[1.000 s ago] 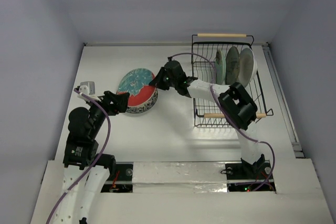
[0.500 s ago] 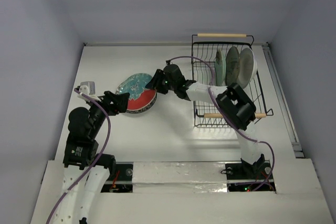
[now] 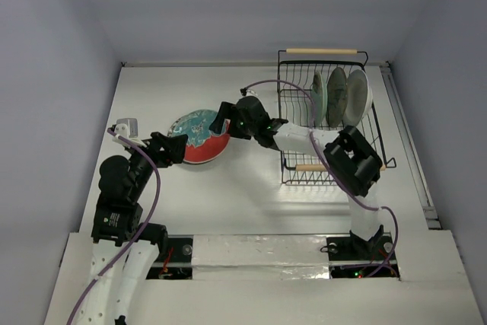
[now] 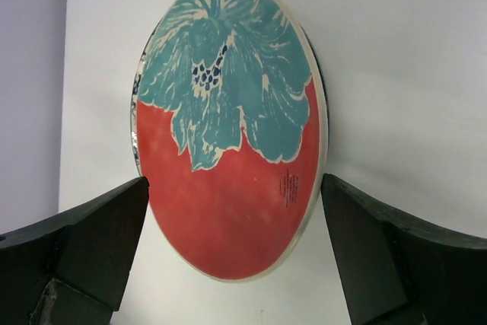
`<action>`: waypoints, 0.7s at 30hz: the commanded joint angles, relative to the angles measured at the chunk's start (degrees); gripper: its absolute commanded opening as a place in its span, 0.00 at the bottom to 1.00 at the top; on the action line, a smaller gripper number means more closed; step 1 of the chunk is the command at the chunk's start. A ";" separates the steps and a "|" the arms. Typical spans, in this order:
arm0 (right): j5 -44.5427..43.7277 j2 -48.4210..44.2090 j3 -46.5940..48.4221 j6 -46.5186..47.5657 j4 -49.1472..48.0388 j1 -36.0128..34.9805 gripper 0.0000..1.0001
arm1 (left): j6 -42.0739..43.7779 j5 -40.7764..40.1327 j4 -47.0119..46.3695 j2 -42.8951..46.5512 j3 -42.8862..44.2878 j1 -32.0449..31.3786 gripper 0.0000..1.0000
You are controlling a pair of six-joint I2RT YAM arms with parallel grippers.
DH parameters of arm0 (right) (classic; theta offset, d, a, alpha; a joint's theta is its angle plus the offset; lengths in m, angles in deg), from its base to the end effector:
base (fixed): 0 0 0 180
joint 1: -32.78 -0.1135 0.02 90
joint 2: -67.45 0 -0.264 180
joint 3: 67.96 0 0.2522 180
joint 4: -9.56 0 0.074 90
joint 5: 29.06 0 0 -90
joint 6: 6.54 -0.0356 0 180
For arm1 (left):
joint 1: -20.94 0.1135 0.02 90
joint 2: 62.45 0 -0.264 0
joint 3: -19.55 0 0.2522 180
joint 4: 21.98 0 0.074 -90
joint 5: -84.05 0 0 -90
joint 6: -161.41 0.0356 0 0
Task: Unload the plates from the dish rack
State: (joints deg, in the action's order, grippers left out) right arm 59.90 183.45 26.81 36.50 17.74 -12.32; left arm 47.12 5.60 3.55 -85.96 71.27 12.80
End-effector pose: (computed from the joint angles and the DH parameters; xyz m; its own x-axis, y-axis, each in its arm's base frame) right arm 0.3296 0.3298 0.2056 -0.7460 0.2866 -0.6011 -0.2224 0.7436 0.6306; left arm 0.1068 -0.0225 0.3431 -0.0963 -0.3934 -0.9143 0.3259 0.8555 -0.4024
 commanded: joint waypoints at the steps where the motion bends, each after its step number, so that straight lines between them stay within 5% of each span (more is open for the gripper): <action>1: -5.63 -5.96 -0.06 3.45 -1.45 -0.43 1.00 | 0.39 -0.13 -2.98 -0.40 -0.51 0.41 0.77; 14: -8.80 -11.05 -5.16 7.41 -2.41 -0.43 0.97 | 0.92 0.40 -2.37 -3.74 1.15 0.41 0.78; 17: -10.47 -14.22 -6.57 8.99 -2.59 -0.43 0.73 | 1.62 1.37 -1.40 -4.35 1.60 0.41 0.78; 18: -10.65 -16.93 -6.66 10.21 -1.98 -0.43 0.45 | 2.05 1.28 -0.70 -4.35 1.60 0.41 0.78; 21: -12.58 -24.12 -7.18 13.11 -0.66 -0.43 0.08 | 1.53 1.37 -1.83 -3.48 -0.59 0.41 0.78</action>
State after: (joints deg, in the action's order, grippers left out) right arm 51.05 169.57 18.90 45.53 19.92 -12.32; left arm 47.97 5.84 4.07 -90.20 71.27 12.80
